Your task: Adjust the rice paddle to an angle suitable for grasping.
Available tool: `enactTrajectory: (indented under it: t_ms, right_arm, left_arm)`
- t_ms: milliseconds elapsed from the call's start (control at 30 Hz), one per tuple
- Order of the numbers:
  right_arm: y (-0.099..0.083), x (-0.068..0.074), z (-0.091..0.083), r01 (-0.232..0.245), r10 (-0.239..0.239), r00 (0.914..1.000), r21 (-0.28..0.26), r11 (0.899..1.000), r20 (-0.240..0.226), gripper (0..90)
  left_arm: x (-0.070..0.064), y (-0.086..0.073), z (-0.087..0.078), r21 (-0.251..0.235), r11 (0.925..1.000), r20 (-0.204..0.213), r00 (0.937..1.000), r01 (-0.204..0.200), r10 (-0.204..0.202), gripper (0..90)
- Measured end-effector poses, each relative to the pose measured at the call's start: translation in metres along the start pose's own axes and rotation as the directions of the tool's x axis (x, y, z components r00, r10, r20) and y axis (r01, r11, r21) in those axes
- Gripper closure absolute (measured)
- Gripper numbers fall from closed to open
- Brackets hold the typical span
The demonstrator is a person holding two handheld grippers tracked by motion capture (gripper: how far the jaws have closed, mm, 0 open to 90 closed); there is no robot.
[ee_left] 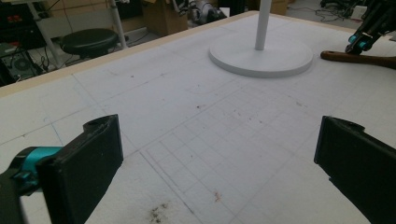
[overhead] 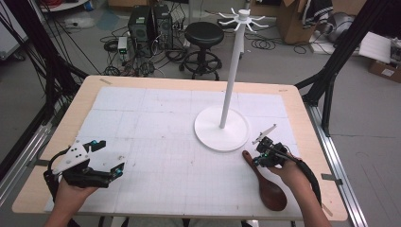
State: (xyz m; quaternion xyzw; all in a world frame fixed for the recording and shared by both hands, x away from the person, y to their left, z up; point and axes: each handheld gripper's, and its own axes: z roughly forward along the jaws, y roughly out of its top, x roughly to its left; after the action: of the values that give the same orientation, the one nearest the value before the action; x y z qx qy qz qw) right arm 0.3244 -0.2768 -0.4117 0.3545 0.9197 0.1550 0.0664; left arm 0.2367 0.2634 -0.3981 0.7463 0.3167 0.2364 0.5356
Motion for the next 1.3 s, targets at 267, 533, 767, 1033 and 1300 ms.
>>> enactTrajectory:
  t_ms: [267,533,767,1033,1300]
  right_arm:
    - [0.009,0.015,0.002,0.047,-0.047,0.9982,0.006,0.999,-0.038,90.0]
    - [0.019,0.038,0.004,0.134,-0.132,0.9870,0.014,0.991,-0.092,90.0]
    - [0.018,0.042,-0.001,0.146,-0.147,0.9846,-0.015,0.989,-0.095,89.8]
    - [0.008,0.043,-0.022,0.116,-0.130,0.9835,-0.114,0.987,-0.126,70.3]
    - [-0.002,0.049,-0.034,0.119,-0.136,0.9855,-0.155,0.981,-0.101,44.9]
  left_arm:
    - [0.000,0.000,0.001,-0.001,1.0000,0.005,1.0000,-0.001,0.001,1.7]
    - [0.000,0.000,0.000,-0.001,1.0000,0.006,1.0000,-0.001,0.001,1.7]
    - [0.001,0.000,-0.001,-0.002,1.0000,0.006,1.0000,0.001,-0.001,1.7]
    - [0.001,0.000,-0.001,-0.002,1.0000,0.005,1.0000,-0.002,0.002,1.7]
    - [0.002,-0.001,0.000,0.000,1.0000,0.009,1.0000,0.003,-0.003,1.7]
